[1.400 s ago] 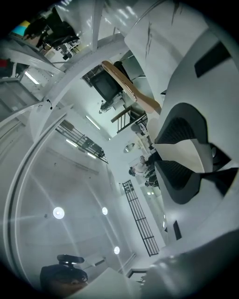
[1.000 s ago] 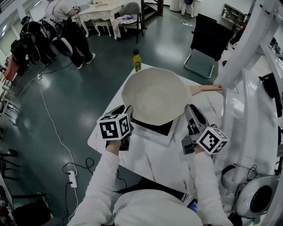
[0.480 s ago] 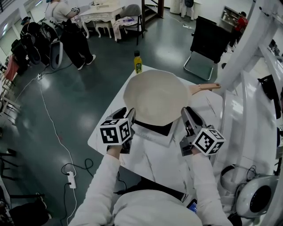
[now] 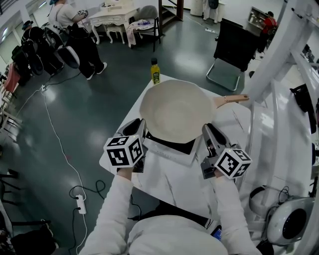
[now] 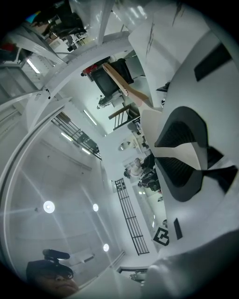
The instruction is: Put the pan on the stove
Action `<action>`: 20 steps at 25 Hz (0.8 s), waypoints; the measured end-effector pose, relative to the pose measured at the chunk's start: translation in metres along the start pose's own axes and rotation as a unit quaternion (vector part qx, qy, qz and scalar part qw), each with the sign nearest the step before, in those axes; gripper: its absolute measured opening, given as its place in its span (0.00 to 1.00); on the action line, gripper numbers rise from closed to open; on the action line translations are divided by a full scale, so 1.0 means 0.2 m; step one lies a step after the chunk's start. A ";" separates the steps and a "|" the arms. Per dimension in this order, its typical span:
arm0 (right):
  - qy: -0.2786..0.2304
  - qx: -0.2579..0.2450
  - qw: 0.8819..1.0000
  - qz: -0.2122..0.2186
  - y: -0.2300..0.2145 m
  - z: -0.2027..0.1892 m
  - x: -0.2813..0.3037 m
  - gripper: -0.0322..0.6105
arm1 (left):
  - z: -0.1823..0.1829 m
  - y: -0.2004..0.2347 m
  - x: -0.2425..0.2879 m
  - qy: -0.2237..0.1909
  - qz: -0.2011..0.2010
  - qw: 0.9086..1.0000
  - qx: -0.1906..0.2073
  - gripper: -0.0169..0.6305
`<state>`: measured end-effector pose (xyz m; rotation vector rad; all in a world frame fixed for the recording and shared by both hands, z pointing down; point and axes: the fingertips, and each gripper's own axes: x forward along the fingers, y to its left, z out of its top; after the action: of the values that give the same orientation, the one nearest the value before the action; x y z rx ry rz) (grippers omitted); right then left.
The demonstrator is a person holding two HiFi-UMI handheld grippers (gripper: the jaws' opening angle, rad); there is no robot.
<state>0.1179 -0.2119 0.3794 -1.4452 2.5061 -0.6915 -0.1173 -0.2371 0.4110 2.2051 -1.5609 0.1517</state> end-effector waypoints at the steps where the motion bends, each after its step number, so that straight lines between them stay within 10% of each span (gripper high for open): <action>1: 0.000 -0.006 1.000 -0.001 0.01 0.00 0.00 0.19 | 0.02 0.00 -0.01 -0.007 -0.002 1.000 -0.001 0.13; 20: 0.002 -0.122 0.992 -0.015 0.16 -0.01 -0.08 0.09 | 0.08 -0.12 -0.13 -0.073 -0.015 0.995 0.070 0.05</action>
<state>0.1003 -0.1841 0.3640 -1.5609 2.6526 -0.4032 -0.1073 -0.2155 0.3812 2.3941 -1.6377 0.0958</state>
